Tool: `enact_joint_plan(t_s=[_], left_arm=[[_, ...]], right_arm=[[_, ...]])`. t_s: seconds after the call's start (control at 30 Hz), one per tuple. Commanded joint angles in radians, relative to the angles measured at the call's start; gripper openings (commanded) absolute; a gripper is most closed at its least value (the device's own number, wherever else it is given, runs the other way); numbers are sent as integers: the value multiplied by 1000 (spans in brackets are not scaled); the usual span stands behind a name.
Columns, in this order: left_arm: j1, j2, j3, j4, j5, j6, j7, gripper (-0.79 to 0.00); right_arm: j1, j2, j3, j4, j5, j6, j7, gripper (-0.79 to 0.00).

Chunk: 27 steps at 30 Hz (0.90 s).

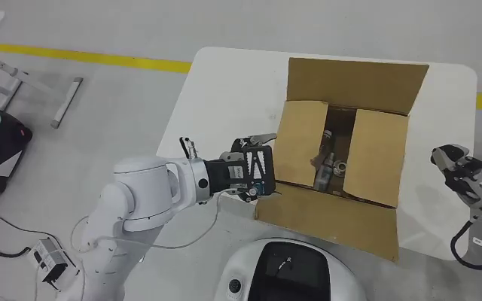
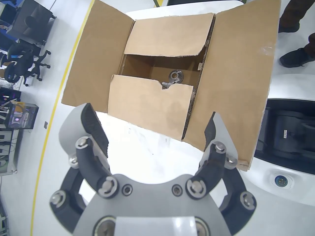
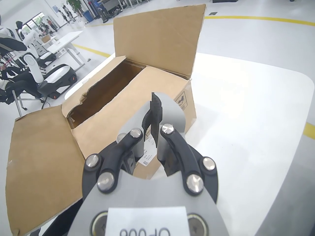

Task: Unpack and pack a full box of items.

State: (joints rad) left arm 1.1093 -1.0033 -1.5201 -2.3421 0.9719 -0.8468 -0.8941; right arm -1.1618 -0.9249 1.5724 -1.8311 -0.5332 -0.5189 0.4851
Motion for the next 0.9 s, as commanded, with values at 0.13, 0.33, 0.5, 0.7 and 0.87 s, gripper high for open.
enact_joint_plan(t_s=[0.13,0.33,0.5,0.7,0.87], left_arm=[[40,10,-23,-6,85,-60,51,0],[115,50,-114,-8,174,-165,100,0],[182,115,-123,-8,221,-165,183,0],[233,214,5,-8,464,-165,322,0],[275,261,18,-8,539,-165,468,0]], right_arm=[[-1,1,3,4,-1,-2,0,-785],[-4,2,11,6,0,-1,-3,-785],[1,1,1,6,0,0,-4,-785],[9,1,-8,11,1,0,-4,-785],[13,1,-12,16,1,2,-4,-785]])
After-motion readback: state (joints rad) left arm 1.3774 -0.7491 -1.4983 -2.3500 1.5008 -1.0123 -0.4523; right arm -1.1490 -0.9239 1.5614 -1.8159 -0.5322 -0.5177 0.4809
